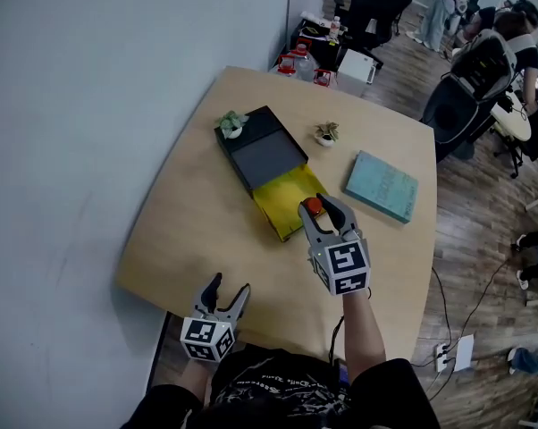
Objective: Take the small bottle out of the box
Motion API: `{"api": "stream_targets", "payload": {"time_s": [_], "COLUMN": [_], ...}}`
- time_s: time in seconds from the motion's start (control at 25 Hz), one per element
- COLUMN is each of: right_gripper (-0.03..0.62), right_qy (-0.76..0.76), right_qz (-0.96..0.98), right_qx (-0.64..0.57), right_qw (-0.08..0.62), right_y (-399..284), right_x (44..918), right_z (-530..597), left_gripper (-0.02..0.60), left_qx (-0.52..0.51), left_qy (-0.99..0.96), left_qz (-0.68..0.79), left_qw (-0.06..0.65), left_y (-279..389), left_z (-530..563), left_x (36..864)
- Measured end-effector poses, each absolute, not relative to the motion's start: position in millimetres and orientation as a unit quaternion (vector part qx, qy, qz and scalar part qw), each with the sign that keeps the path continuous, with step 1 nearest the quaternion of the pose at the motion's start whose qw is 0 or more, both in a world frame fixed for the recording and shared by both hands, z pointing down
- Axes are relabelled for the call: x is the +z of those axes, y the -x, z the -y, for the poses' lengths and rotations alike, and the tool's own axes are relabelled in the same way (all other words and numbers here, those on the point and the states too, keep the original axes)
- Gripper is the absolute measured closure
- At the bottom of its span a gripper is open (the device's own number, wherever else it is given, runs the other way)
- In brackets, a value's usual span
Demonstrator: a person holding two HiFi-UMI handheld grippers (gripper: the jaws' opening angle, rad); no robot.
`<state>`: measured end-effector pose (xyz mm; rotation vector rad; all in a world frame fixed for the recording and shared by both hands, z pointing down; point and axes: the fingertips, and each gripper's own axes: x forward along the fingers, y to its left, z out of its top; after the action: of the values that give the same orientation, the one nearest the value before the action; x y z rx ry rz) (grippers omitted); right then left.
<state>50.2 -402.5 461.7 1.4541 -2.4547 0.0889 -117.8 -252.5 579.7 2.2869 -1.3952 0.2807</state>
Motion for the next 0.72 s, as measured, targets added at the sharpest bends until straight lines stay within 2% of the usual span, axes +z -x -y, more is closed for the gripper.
{"api": "stream_targets", "payload": {"time_s": [0.72], "right_gripper": [0.444], "right_qy": [-0.526], "right_qz": [0.839], "right_qx": [0.037], "right_qw": [0.133], "right_y": [-77.1], "right_x": [456.4], "right_z": [308.0], "left_gripper": [0.281], "left_qx": [0.09], "left_qy": [-0.872], "left_qz": [0.446], "left_qw": [0.184], "left_y": [71.4], "left_z": [227.0], "left_x": [552.3]}}
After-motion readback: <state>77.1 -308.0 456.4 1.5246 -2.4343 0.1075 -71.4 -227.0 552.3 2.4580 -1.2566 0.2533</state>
